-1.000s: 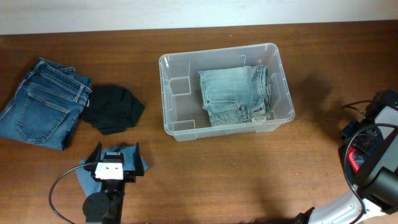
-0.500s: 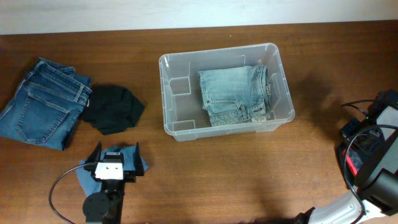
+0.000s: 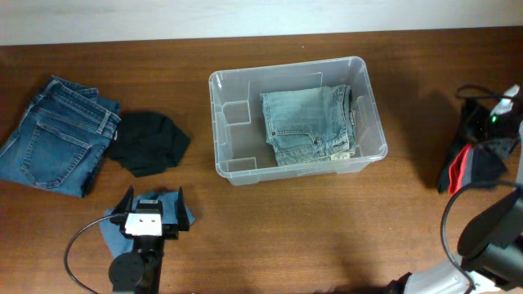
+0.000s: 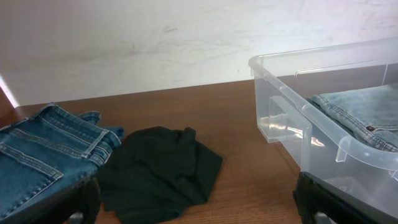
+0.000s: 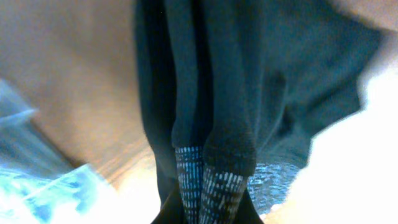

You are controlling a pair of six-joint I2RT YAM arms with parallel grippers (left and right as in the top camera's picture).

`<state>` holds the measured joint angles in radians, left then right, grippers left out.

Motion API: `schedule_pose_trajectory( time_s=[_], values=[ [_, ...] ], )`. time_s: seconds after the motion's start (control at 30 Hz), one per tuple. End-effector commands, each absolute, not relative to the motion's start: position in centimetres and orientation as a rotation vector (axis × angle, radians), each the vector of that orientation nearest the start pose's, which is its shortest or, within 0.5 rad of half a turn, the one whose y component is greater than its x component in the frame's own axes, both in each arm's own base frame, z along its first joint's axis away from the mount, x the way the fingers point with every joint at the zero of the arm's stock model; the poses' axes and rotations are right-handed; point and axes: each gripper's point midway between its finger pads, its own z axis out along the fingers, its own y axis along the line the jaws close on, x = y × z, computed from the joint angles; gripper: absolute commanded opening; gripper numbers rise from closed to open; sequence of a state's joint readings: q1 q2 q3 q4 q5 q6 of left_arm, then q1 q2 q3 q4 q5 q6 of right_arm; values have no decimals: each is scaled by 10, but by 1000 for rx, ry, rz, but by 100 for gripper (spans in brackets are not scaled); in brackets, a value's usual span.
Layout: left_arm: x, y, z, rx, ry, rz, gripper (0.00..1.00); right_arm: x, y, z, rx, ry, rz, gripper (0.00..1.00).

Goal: Pack container
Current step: 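Move the right gripper to the black garment with red trim, then grasp and lift the black garment, carry it over the container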

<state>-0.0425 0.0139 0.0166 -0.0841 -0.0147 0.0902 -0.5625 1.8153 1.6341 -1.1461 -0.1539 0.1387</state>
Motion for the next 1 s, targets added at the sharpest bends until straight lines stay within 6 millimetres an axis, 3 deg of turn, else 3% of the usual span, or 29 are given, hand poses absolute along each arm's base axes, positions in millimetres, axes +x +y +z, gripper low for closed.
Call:
schedule_pose_trajectory(
  time_s=[0.0,0.1,0.23,0.43,0.5,0.7,0.97],
  values=[
    [246,-5,156,101,1648,72,100,375,-164,217,722,2596,123,4],
    [246,-5,156,101,1648,72,100,395,-135,253,494,2565,100,4],
    [246,-5,156,102,1648,72,100,424,-79,303,170,2470,88,4],
    [246,-5,156,102,1648,72,99,444,2,358,-238,2300,76,4],
    [246,-5,156,102,1648,72,100,444,32,363,-417,2257,61,4],
    [246,-5,156,101,1648,72,100,445,94,352,-802,2170,28,4],
    [246,-5,156,102,1648,72,100,449,118,358,-933,2064,42,4]
  ],
)
